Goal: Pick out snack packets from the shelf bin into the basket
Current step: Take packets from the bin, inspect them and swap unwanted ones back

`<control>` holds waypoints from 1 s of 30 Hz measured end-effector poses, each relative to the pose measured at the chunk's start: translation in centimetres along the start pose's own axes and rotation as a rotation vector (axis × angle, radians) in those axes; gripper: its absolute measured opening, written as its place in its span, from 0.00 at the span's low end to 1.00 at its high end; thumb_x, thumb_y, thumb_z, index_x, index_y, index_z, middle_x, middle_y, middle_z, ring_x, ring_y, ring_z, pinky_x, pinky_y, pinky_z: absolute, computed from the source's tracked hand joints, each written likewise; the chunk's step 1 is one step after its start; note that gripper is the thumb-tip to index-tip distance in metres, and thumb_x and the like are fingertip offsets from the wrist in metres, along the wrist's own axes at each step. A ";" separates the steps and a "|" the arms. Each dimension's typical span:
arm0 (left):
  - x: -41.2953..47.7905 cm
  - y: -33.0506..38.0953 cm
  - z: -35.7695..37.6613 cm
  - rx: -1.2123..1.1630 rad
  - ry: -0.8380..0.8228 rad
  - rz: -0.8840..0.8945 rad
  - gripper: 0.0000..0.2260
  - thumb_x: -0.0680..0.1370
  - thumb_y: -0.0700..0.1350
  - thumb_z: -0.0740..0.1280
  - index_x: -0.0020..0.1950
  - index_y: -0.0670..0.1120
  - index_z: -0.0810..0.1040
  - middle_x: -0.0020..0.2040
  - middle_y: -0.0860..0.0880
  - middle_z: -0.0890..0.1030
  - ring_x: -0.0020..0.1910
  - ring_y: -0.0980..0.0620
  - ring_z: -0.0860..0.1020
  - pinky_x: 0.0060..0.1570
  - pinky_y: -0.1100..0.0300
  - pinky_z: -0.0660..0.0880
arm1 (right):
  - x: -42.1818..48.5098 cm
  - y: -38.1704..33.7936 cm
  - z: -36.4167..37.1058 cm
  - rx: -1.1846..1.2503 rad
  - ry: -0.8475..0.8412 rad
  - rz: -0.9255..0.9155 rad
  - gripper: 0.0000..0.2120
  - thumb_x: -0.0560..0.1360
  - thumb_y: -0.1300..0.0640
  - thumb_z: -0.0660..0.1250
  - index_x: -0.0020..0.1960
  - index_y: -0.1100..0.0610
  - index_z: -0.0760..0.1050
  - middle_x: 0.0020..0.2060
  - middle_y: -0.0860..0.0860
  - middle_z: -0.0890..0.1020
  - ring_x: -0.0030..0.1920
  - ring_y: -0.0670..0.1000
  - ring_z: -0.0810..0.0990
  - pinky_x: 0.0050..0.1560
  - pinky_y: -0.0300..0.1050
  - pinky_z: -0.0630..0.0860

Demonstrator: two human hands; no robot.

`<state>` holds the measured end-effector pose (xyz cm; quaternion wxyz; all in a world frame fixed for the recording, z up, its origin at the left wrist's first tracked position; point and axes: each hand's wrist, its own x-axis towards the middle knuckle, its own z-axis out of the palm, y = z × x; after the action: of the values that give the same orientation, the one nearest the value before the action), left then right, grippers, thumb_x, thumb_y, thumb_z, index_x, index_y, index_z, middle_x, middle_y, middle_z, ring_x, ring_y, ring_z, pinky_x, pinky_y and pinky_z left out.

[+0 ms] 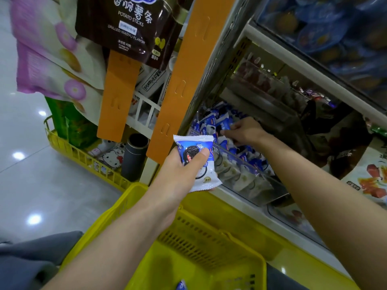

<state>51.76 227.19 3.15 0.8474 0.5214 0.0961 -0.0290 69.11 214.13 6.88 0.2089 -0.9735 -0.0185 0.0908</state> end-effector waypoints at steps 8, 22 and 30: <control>0.1 -0.3 -0.4 0.018 -0.002 0.002 0.15 0.77 0.48 0.64 0.62 0.49 0.73 0.53 0.48 0.82 0.51 0.52 0.81 0.52 0.56 0.79 | 2.0 -1.6 1.9 -0.062 0.058 0.003 0.24 0.74 0.47 0.67 0.27 0.57 0.60 0.24 0.53 0.65 0.26 0.49 0.65 0.37 0.43 0.66; -0.2 -1.5 0.4 0.030 -0.017 -0.059 0.10 0.78 0.48 0.63 0.59 0.52 0.73 0.53 0.52 0.82 0.51 0.55 0.80 0.54 0.58 0.75 | -8.0 0.6 1.8 0.359 0.459 -0.504 0.04 0.79 0.55 0.59 0.48 0.49 0.72 0.37 0.41 0.78 0.37 0.41 0.77 0.38 0.30 0.71; -0.9 -3.9 1.0 0.199 -0.121 0.029 0.10 0.77 0.42 0.64 0.58 0.48 0.74 0.51 0.50 0.83 0.47 0.58 0.82 0.42 0.69 0.77 | -14.4 4.3 5.4 0.687 0.054 -0.283 0.10 0.77 0.55 0.62 0.48 0.59 0.79 0.40 0.57 0.82 0.38 0.48 0.79 0.42 0.47 0.78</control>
<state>50.40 224.51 0.35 0.7959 0.6018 0.0336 -0.0576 53.91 211.36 2.73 0.5346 -0.8363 -0.1160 0.0362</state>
